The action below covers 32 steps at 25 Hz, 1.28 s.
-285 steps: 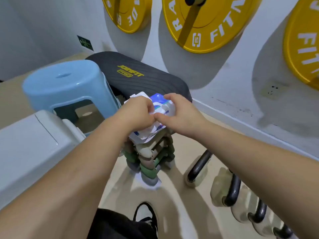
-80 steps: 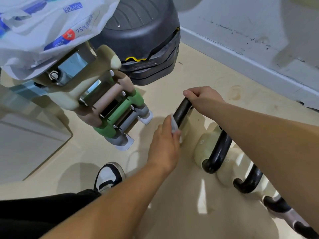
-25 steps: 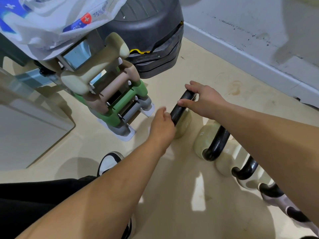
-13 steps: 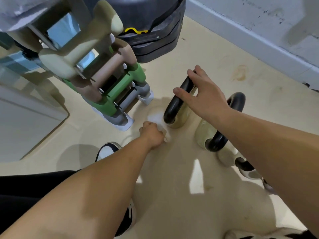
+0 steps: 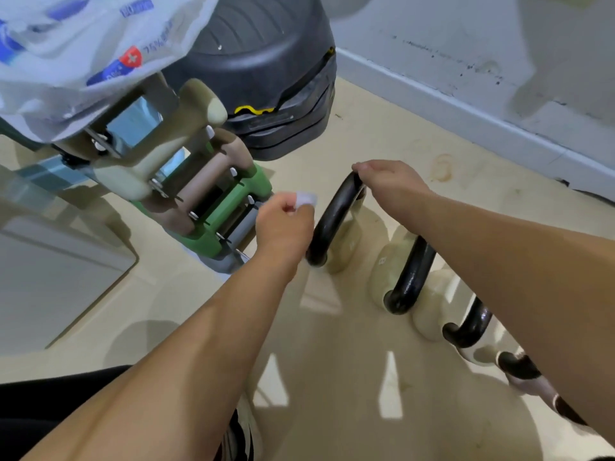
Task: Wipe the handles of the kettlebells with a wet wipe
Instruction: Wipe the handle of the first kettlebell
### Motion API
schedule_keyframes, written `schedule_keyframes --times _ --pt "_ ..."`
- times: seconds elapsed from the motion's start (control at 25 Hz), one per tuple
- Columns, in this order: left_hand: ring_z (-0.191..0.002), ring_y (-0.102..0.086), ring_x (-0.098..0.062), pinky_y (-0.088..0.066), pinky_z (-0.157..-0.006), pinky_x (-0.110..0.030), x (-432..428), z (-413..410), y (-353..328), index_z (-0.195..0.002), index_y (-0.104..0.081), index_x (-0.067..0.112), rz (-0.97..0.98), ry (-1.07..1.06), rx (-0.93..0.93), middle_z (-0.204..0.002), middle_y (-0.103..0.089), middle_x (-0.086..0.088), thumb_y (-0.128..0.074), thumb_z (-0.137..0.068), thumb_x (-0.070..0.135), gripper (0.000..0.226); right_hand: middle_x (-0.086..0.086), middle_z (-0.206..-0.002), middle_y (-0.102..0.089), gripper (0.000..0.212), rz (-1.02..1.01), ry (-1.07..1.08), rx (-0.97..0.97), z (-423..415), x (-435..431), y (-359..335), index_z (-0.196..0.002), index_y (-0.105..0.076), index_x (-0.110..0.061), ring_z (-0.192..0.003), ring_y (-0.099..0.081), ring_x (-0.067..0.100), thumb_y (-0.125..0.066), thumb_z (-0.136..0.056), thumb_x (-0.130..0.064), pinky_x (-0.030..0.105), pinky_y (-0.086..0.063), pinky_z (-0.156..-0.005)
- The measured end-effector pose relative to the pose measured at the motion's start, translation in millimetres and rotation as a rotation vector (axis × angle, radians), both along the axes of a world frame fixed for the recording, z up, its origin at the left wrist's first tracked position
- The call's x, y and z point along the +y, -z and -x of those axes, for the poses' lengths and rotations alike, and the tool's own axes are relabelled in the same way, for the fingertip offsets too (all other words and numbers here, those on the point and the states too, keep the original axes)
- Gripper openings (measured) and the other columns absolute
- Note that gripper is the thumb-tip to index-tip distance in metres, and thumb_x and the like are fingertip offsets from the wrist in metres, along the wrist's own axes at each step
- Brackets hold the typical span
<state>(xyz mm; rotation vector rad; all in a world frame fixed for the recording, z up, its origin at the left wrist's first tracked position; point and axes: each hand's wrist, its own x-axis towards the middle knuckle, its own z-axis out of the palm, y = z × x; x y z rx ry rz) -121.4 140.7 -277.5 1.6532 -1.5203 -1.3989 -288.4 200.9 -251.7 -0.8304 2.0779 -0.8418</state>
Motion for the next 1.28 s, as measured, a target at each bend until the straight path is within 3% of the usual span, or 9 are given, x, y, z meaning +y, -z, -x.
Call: schedule_keyframes --times 0.16,0.28,0.36,0.48,0.64,0.72,0.88,1.08,1.28 --pt "-0.116 -0.054 -0.024 -0.043 -0.088 -0.031 39.6 16.1 -3.3 -0.104 -0.064 0.022 0.454 0.531 -0.313 -0.124 -0.06 0.001 -0.043 -0.104 0.037 0.026 -0.01 -0.107 -0.063 0.025 -0.057 0.035 -0.128 19.3 -10.8 4.3 -0.109 -0.071 -0.029 -0.112 -0.06 0.018 -0.054 -0.094 -0.038 0.038 -0.048 -0.103" --pt "-0.15 -0.021 -0.023 -0.032 -0.115 -0.038 62.8 9.8 16.8 -0.117 -0.065 0.025 0.496 0.737 -0.562 -0.168 -0.017 -0.007 -0.028 -0.108 0.042 0.041 -0.006 -0.119 -0.065 0.028 -0.099 -0.013 -0.126 28.6 -15.4 9.1 -0.112 -0.07 -0.031 -0.114 -0.061 0.017 -0.053 -0.091 -0.038 0.04 -0.048 -0.105" --pt "-0.146 -0.031 -0.022 -0.041 -0.102 -0.04 51.4 17.8 13.5 -0.112 -0.059 0.024 0.502 0.652 -0.518 -0.161 -0.033 -0.006 -0.03 -0.108 0.036 0.032 -0.002 -0.124 -0.068 0.032 -0.11 -0.016 -0.139 31.1 -19.3 10.5 -0.111 -0.072 -0.026 -0.114 -0.063 0.021 -0.052 -0.088 -0.038 0.042 -0.048 -0.105" --pt "-0.105 -0.056 -0.022 -0.045 -0.073 -0.037 21.3 54.5 4.8 -0.121 -0.046 0.028 0.532 0.702 -0.422 -0.118 -0.056 0.003 -0.039 -0.099 0.012 0.028 -0.004 -0.11 -0.075 0.025 -0.071 0.168 -0.319 35.7 -22.8 11.9 -0.091 -0.075 -0.02 -0.106 -0.068 0.019 -0.052 -0.09 -0.031 0.039 -0.05 -0.106" --pt "-0.11 -0.057 -0.026 -0.038 -0.082 -0.029 3.1 71.4 0.2 -0.144 -0.04 0.027 0.315 0.616 -0.322 -0.122 -0.06 -0.001 -0.049 -0.096 0.013 0.051 0.003 -0.109 -0.07 0.02 -0.048 0.173 -0.314 41.6 -21.3 9.5 -0.107 -0.072 -0.014 -0.096 -0.063 0.021 -0.059 -0.093 -0.018 0.038 -0.054 -0.096" --pt "-0.114 -0.057 -0.022 -0.039 -0.084 -0.027 3.3 59.1 -1.0 -0.138 -0.049 0.023 0.234 0.525 -0.301 -0.126 -0.06 0.001 -0.058 -0.094 0.022 0.046 0.008 -0.105 -0.066 0.02 -0.106 0.144 -0.192 43.8 -16.4 12.9 -0.104 -0.072 -0.01 -0.092 -0.061 0.027 -0.061 -0.088 -0.009 0.038 -0.056 -0.087" --pt "-0.086 -0.064 -0.025 -0.055 -0.076 -0.035 -13.6 42.7 -8.5 -0.096 -0.068 0.017 0.118 0.444 -0.259 -0.086 -0.068 -0.002 -0.06 -0.092 0.037 0.022 0.014 -0.09 -0.073 0.02 -0.152 0.157 -0.269 32.8 -9.2 16.6 -0.096 -0.074 0.002 -0.08 -0.07 0.027 -0.074 -0.078 -0.007 0.041 -0.062 -0.084" --pt "-0.063 -0.051 -0.015 -0.039 -0.047 -0.021 -24.2 36.0 -32.8 -0.104 -0.067 0.013 -0.062 0.39 -0.181 -0.082 -0.06 0.003 -0.064 -0.082 0.016 0.022 0.017 -0.087 -0.073 0.017 -0.116 0.251 -0.311 25.4 -7.8 6.9 -0.091 -0.071 0.0 -0.084 -0.074 0.028 -0.063 -0.076 0.0 0.039 -0.063 -0.083" --pt "-0.102 -0.055 -0.01 -0.046 -0.088 -0.026 -15.2 45.4 -45.6 -0.121 -0.063 0.024 0.338 0.498 -0.199 -0.121 -0.056 0.009 -0.056 -0.081 0.005 0.045 0.02 -0.1 -0.073 0.022 -0.003 0.321 -0.411 22.7 -14.5 8.8 -0.099 -0.067 -0.006 -0.09 -0.074 0.033 -0.059 -0.078 -0.005 0.045 -0.064 -0.08"
